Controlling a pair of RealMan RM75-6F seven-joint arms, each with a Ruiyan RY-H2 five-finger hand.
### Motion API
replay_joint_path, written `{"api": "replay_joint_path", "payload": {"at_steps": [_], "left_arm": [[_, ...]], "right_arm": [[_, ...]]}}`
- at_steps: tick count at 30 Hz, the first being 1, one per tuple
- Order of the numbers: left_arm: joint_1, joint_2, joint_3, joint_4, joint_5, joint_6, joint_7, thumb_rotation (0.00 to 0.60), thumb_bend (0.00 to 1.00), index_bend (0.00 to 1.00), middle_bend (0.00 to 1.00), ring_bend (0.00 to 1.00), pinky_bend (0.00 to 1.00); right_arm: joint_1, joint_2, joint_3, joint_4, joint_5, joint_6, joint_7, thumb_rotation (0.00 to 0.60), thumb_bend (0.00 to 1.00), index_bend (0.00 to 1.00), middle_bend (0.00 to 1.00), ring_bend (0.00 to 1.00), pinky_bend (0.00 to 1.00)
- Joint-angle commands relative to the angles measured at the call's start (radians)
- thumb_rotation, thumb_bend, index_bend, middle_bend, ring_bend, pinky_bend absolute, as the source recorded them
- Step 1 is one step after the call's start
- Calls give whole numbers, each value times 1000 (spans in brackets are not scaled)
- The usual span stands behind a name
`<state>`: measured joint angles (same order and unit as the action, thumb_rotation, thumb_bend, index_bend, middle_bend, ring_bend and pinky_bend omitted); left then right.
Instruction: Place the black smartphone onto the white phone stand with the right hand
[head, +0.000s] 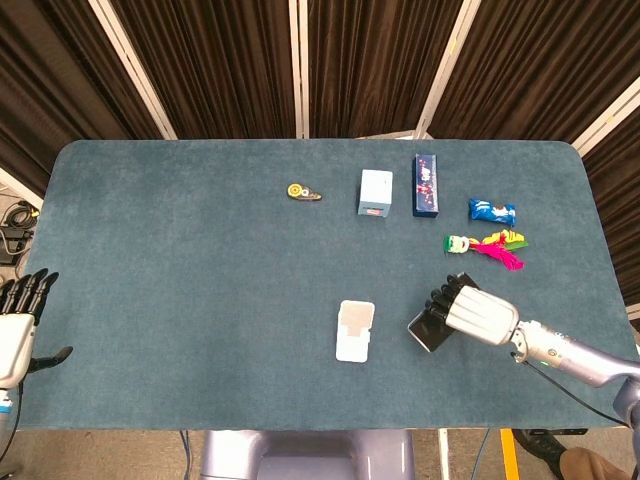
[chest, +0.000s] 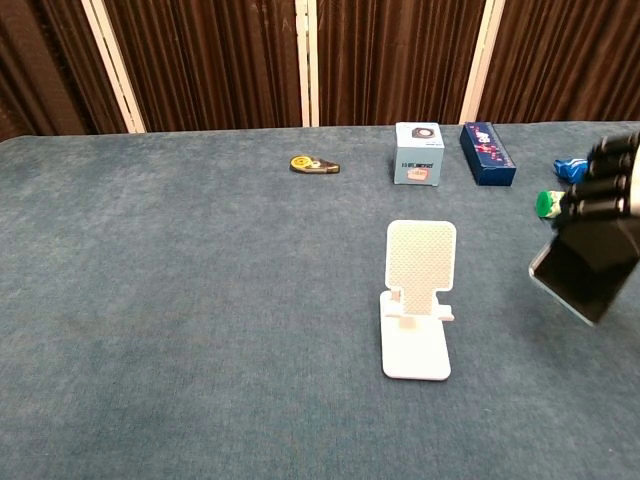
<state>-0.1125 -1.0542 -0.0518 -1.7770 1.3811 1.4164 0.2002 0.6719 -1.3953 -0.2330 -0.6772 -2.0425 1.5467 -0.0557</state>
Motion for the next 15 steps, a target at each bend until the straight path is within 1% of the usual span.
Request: {"api": "replay_joint_path", "payload": {"at_steps": [1,3,6,9,11,15], "left_arm": [[0,3,-1,0,-2,-1,-4,600,0,0,0,0,0],[-1,3,-1,0,-3,-3,-6,600,0,0,0,0,0],[-2,5,-1,1,-7,-7,-10,600,0,0,0,0,0],[-5,6,-2,2,-12,-13,-13,600,0,0,0,0,0],[-7,8,-3,1,-15,-19,-18,600,0,0,0,0,0],[-9,15,-5,0,-20,-22,-29,600,0,0,0,0,0]], "right_arm": [[38,96,42,-155,-35,64,-176,600,325,566,571,458,431],[54,127,49,-215,-55,61,-241,600,324,566,570,459,431],[80,181,69,-344,-83,26,-378,600,324,566,567,461,432],[107,224,89,-475,-104,-38,-486,600,324,567,568,469,437],[122,247,106,-563,-103,-101,-556,600,324,566,568,473,438],[150,262,138,-676,-109,-216,-687,600,324,563,566,474,438]]}}
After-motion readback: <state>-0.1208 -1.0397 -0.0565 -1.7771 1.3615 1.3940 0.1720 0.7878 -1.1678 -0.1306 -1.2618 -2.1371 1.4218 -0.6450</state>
